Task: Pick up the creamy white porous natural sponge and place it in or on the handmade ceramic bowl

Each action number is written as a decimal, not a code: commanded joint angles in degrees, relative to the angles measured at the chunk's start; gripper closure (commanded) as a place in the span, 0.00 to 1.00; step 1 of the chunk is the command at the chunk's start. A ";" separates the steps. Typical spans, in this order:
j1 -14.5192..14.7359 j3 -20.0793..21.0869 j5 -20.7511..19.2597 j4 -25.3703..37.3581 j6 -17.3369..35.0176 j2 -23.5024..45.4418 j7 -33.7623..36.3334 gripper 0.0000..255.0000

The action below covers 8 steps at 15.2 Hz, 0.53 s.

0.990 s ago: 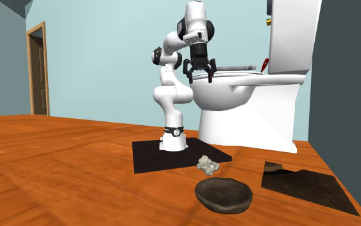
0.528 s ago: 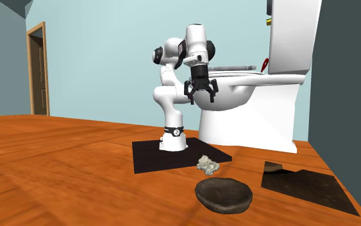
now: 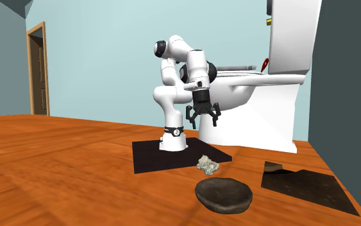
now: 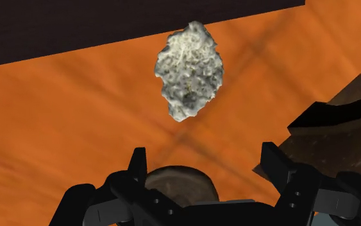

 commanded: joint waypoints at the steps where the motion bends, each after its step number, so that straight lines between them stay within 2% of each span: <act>1: 0.74 0.78 1.53 -1.83 7.73 4.63 0.66 0.00; 4: 2.15 0.90 4.17 -2.73 19.85 14.62 0.53 0.00; 6: 4.27 -0.11 6.99 -2.38 28.08 22.32 -0.52 0.00; 7: 6.45 -1.53 9.47 -1.87 32.11 26.39 -1.91 0.00; 8: 10.88 -4.60 14.40 -0.97 35.93 30.58 -5.17 0.00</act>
